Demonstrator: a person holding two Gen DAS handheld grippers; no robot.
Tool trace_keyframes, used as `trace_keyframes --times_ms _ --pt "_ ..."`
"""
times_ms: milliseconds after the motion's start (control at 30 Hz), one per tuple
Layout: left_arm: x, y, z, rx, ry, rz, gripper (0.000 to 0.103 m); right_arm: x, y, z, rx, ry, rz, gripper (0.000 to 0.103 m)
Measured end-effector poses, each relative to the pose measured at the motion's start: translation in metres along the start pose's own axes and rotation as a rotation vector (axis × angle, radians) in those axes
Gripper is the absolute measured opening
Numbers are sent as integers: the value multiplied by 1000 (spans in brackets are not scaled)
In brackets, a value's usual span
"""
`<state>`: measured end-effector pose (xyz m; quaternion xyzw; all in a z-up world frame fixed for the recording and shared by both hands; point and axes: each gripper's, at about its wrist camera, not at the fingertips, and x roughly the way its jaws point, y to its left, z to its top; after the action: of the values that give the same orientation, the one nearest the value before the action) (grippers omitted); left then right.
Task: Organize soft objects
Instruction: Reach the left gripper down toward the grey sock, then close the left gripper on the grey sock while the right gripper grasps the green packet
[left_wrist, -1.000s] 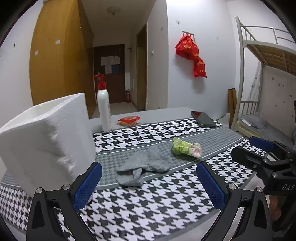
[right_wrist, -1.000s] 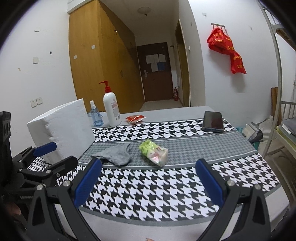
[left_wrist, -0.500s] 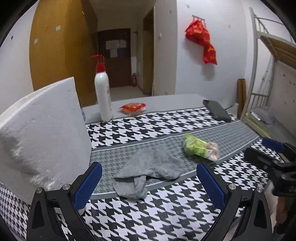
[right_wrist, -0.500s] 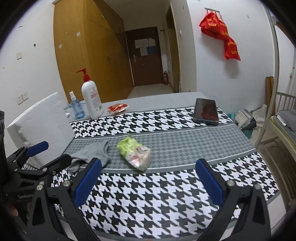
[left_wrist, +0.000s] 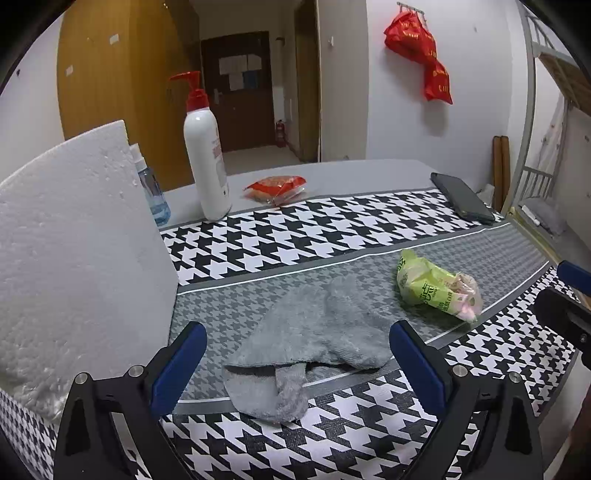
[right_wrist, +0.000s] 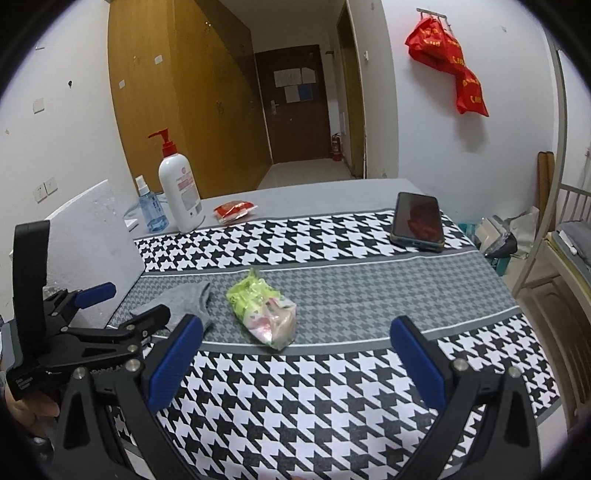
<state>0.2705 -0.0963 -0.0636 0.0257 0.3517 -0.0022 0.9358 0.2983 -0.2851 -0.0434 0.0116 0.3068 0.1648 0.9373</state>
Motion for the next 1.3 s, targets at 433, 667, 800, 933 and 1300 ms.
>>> trace_keyframes --times_ms 433,667,800,933,1300 --pt "11 2 -1 12 40 -1 92 5 2 3 -22 14 0 102" --pt "20 3 -1 17 89 -18 81 11 5 4 -39 31 9 102" --pt "30 6 -2 12 141 -41 72 15 8 6 -56 42 12 102" --pt "33 8 -2 11 151 -50 70 18 9 7 -68 49 11 102" --pt "33 10 -1 14 145 -96 41 32 11 7 -87 86 11 102"
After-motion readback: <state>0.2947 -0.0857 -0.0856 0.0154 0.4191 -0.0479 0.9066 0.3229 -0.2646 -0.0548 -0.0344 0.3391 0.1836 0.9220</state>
